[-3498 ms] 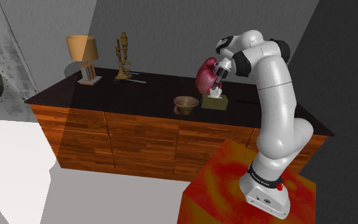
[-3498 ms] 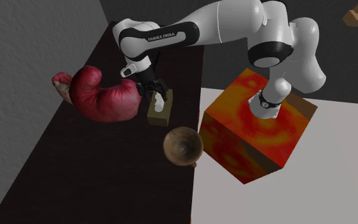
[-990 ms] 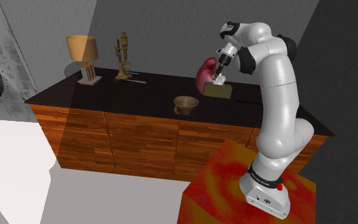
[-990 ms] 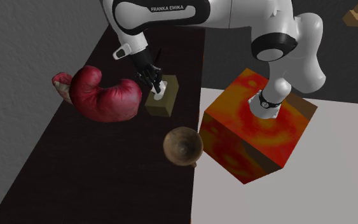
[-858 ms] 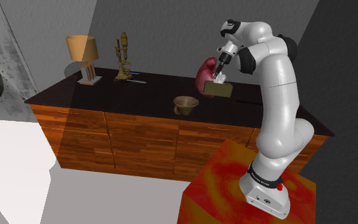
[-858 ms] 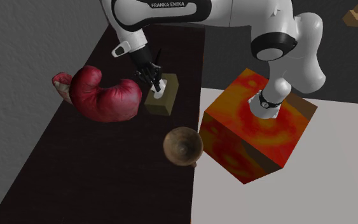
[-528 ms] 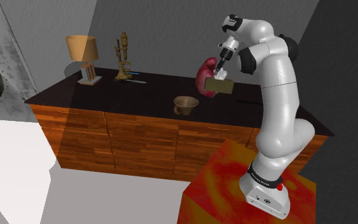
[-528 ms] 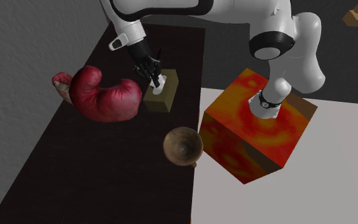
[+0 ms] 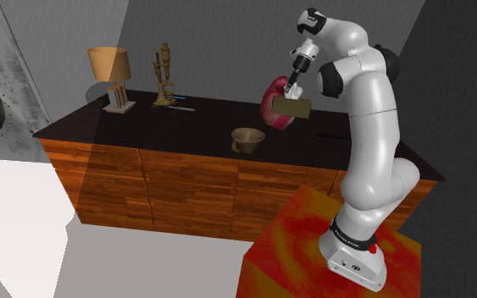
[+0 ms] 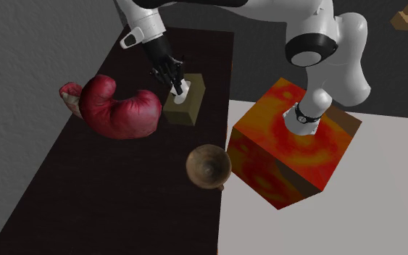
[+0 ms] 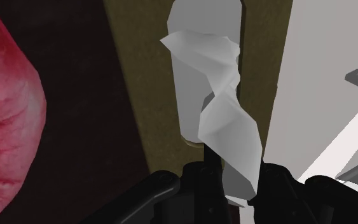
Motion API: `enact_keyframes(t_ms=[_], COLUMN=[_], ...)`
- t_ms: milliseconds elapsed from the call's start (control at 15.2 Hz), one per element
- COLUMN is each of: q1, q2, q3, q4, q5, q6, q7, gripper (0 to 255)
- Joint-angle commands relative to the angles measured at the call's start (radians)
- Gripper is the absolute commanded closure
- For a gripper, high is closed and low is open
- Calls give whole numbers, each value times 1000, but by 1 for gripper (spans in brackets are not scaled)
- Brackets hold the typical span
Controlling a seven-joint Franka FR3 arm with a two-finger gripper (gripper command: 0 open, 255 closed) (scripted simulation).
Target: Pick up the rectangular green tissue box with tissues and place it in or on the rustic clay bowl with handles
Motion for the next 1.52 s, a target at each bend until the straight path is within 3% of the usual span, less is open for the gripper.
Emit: enact_keyframes(t_ms=[0,462,924,1122,1452], q1=[68,267,419,468,481], q2=[-57,-214,-318,-343,-351], q3=[-7,2,42,63,65], q4=[-80,-257,-346,-361,-436], q5=[-21,-68,-92,-95,-103], q6=[38,152,250,282,343], q7=[23,156,311,372,342], gripper=[255,255,255,255,255])
